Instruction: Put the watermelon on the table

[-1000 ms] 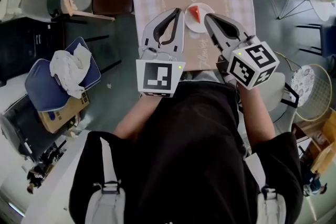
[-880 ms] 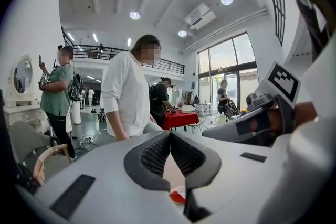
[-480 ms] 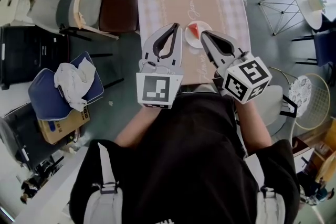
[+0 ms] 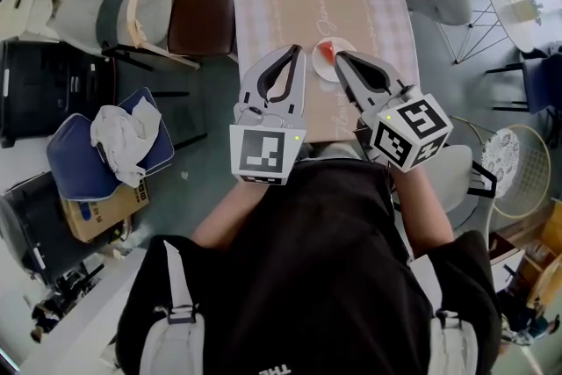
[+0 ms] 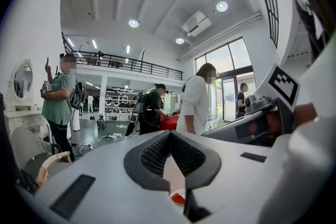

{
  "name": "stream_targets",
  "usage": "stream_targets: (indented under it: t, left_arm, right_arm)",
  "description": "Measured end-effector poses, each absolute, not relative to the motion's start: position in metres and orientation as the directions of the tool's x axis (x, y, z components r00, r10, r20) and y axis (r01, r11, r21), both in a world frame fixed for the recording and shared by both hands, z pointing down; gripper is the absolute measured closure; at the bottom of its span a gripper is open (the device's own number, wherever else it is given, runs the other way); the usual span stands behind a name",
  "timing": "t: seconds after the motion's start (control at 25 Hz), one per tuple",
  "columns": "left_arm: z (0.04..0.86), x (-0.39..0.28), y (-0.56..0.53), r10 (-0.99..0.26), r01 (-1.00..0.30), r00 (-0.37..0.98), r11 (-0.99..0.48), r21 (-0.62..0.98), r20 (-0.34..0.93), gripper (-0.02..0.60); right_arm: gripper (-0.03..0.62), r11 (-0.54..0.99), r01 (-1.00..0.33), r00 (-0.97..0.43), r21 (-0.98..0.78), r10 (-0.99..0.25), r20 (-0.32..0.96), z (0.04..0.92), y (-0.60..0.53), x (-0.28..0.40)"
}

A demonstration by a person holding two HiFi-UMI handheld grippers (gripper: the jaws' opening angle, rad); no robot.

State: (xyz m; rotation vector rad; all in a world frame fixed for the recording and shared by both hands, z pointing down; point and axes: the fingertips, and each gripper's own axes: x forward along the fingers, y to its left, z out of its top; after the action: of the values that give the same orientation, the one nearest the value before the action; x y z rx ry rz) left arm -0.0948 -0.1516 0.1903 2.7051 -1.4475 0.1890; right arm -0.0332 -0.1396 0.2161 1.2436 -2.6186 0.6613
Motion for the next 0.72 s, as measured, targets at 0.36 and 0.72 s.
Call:
stream_targets:
  t: [0.36, 0.72]
  left_arm:
    - [0.185, -0.096, -0.145, -0.833, -0.84, 0.536, -0.543, -0.015, 0.138, 0.574]
    - [0.178, -0.064, -0.131, -0.84, -0.843, 0.529, -0.536, -0.036, 0.12, 0.574]
  right_arm:
    - [0.58, 0.56, -0.765, -0.643, -0.318, -0.697, 0.319, 0.21, -0.141, -0.027]
    - [0.58, 0.556, -0.77, -0.636, -0.313, -0.71, 0.302, 0.203, -0.125, 0.016]
